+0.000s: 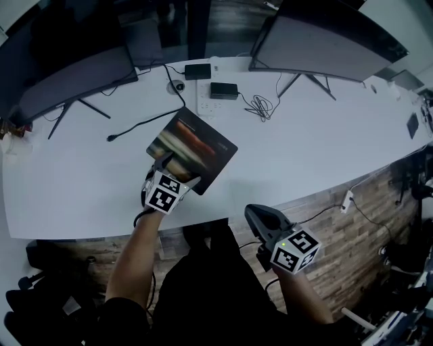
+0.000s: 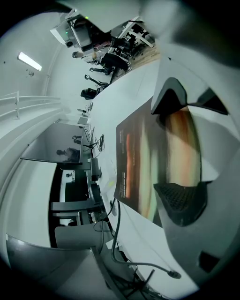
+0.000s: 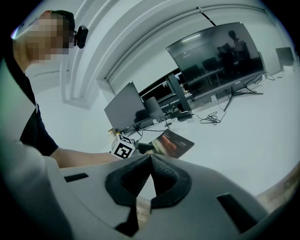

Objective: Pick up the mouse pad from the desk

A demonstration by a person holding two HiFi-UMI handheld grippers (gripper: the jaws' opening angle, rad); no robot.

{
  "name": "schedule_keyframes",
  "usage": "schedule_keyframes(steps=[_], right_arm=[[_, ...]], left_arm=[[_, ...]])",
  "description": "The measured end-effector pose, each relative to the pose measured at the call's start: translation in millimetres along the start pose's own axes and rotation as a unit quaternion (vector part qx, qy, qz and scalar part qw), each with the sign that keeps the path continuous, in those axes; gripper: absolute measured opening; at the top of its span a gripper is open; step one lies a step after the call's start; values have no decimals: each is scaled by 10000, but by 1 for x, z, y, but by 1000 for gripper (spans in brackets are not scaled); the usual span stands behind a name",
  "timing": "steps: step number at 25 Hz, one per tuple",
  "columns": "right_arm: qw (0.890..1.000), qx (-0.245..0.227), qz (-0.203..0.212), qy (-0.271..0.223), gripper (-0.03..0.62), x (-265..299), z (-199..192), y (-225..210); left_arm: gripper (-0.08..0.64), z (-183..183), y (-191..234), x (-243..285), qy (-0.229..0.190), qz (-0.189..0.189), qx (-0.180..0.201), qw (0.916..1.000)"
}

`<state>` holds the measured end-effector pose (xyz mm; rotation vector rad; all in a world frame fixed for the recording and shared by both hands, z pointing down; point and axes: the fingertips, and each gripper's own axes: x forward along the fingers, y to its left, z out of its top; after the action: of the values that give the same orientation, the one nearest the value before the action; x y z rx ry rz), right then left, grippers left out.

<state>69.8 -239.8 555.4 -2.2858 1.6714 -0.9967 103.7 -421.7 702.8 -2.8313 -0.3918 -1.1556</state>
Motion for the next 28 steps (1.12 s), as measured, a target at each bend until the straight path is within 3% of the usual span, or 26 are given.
schedule_keyframes(steps=[4,6,12,17,28], right_arm=[[10000,21,17,10,5,-2,-4,0],[10000,23,29,10,5,-2,-4,0],[10000,0,38,-2,5,-5,0,-2],[9999,-108,11,-75,5,-8,14,0],[9977,-585,32,-335,5,-21,55,38]], left_arm=[[440,1,1,-2,-50,41,42,10000],[303,2,5,-3,-73,82,32,9999],[269,2,8,-4,-76,86,-60,9999],[161,3,1,-9,-119,-9,-347,9993],[82,10,-18,-70,-424,322,-236,9983]])
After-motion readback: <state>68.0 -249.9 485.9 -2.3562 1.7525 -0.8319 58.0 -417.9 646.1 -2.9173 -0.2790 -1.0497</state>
